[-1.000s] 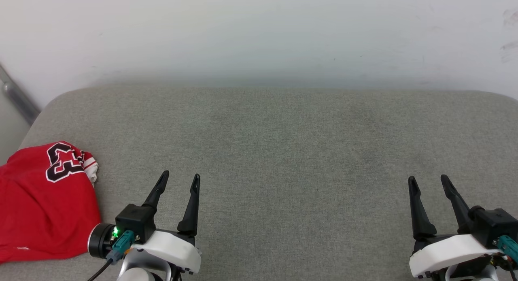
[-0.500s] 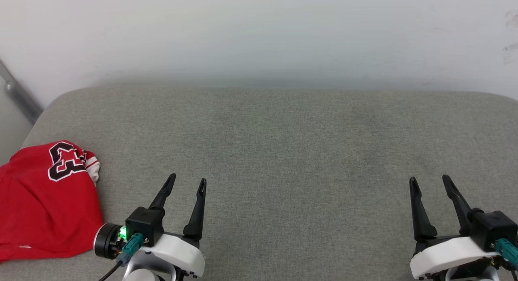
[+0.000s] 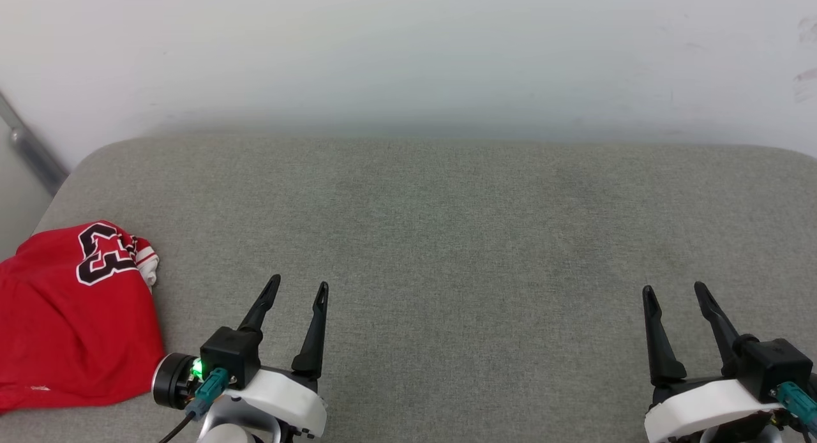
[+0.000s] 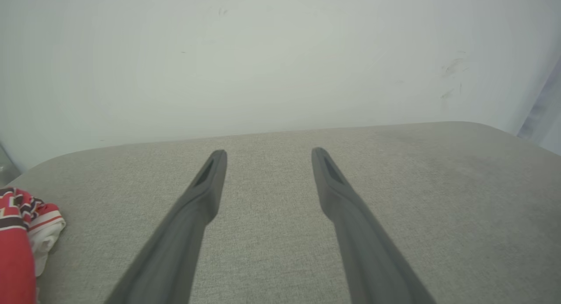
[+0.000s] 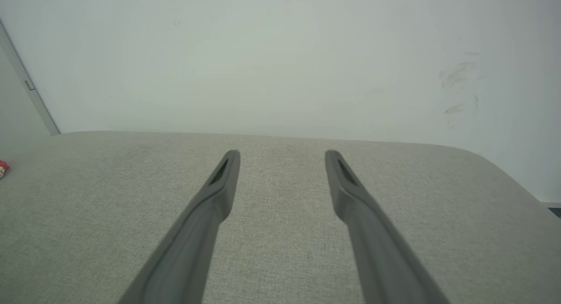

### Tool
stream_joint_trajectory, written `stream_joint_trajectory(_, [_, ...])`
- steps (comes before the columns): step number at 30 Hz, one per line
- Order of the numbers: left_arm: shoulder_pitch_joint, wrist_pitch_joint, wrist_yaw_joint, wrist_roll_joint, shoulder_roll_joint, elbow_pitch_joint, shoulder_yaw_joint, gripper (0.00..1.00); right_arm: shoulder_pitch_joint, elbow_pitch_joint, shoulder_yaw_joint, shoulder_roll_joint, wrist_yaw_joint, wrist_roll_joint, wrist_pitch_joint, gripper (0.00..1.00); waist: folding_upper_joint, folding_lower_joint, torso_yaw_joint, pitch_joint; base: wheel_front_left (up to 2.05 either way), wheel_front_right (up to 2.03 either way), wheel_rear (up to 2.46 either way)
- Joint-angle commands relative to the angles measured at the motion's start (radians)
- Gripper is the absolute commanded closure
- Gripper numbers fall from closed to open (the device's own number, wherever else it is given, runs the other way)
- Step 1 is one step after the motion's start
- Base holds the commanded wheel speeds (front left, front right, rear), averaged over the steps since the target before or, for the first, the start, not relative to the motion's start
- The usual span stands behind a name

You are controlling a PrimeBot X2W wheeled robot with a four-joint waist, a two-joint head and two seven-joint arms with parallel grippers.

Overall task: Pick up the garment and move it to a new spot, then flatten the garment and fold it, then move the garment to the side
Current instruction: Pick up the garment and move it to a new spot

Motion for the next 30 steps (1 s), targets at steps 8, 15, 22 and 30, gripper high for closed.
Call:
stream_joint_trajectory(8, [-0.018, -0.003, -0.007, 0.004, -0.004, 0.010, 0.000, 0.00, 0.006, 0.000, 0.002, -0.003, 0.000, 0.004, -0.006, 0.00, 0.0000, 0.0000, 0.009, 0.004, 0.00, 0.00, 0.00])
stream_joint_trajectory(15, [-0.029, -0.003, -0.006, 0.006, -0.008, 0.015, 0.016, 0.00, 0.008, -0.020, 0.009, -0.002, 0.000, -0.014, -0.002, 0.00, 0.0000, 0.0000, 0.054, 0.009, 0.00, 0.00, 0.00])
stream_joint_trajectory(22, [-0.025, -0.003, -0.001, 0.002, -0.014, 0.017, 0.050, 0.00, 0.018, -0.056, 0.054, -0.003, 0.000, -0.009, 0.005, 0.00, 0.0000, 0.0000, 0.171, 0.015, 0.00, 0.00, 0.00])
stream_joint_trajectory(30, [-0.020, -0.003, 0.002, 0.004, -0.014, 0.011, 0.079, 0.00, 0.012, -0.076, 0.089, -0.002, 0.000, -0.011, 0.015, 0.00, 0.0000, 0.0000, 0.267, 0.026, 0.00, 0.00, 0.00])
